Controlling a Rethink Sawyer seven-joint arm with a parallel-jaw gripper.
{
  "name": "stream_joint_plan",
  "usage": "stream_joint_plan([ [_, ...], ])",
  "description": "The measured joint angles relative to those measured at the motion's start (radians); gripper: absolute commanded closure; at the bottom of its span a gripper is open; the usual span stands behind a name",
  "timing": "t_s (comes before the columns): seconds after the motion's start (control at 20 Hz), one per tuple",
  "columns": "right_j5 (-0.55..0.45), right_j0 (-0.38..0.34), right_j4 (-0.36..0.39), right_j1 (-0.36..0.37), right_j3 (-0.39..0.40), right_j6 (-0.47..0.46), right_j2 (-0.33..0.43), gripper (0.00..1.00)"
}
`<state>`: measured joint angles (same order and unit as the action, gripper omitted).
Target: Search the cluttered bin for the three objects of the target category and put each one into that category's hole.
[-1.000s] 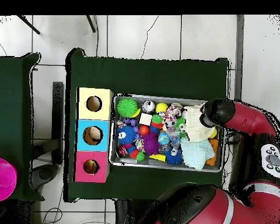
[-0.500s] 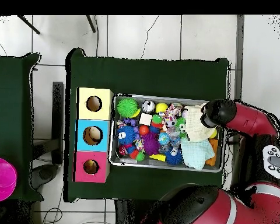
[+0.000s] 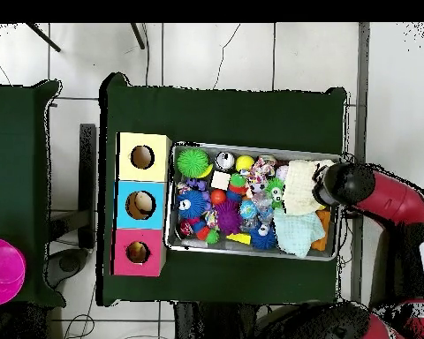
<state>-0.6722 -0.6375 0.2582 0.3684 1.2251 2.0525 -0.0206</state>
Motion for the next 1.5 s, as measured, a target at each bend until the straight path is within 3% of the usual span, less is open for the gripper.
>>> stream_joint_plan([
  [1.05,0.0,-0.136,0.032,0.293,0.331,0.0,0.05,1.0],
  [1.5,0.0,-0.138,0.062,0.363,0.396,0.0,0.071,1.0],
])
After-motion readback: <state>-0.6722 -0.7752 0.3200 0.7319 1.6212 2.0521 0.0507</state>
